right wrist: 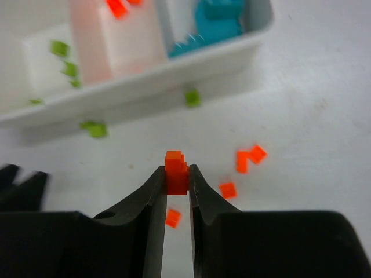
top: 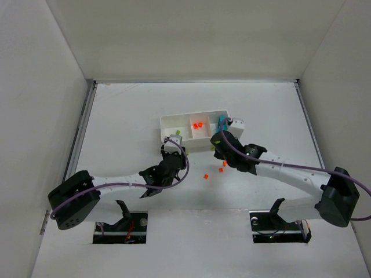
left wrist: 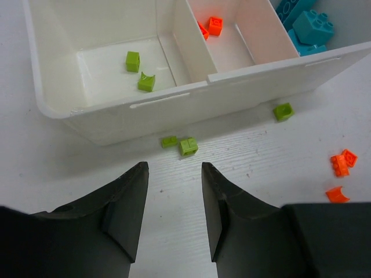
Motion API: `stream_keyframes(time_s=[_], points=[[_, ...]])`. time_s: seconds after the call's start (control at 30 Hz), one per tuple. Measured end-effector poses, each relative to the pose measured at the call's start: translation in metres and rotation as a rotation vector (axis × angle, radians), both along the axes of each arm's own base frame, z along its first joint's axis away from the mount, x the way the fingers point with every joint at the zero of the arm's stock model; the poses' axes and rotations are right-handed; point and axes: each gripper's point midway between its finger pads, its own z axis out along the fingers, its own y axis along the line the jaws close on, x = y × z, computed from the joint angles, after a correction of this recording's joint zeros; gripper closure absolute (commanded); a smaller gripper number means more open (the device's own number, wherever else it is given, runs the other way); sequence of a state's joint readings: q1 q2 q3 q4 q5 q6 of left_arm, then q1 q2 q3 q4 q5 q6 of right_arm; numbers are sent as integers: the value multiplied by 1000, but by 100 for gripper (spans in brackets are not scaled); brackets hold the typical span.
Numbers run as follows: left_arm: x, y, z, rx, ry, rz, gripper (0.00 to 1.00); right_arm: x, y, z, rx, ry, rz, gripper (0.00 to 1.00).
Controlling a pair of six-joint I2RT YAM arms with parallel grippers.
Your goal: Sort the legos into containers by color
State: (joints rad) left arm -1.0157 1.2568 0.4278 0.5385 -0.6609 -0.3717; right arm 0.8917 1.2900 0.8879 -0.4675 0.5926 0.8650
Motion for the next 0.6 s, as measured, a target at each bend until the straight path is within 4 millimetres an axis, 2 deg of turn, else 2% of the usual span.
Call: stream_keyframes(time_s=[0.1,0.17,0.23,0.37,0.43,0.53,0.6], points=[[1,-3,-4,17,9,-1,62,28,23,28,35,-60,32,83],[1,-4,-6,22,15,0,63,50,35,34,30,-81,42,83],[1,-4,-10,23,23,3,64,72,47,32,9,-86,51,83],[-1,-6,-21,8,58,17,67,102,61,8,-59,-60,73,81],[-2,-6,-26,-7,78,29,67,109,65,-4,-92,-44,83,70],[-3,-7,-36,-20,110,48,66,112,66,-13,-117,-33,94,46],[-4,-8,-41,-25,128,60,66,113,66,-10,-123,-43,99,42]])
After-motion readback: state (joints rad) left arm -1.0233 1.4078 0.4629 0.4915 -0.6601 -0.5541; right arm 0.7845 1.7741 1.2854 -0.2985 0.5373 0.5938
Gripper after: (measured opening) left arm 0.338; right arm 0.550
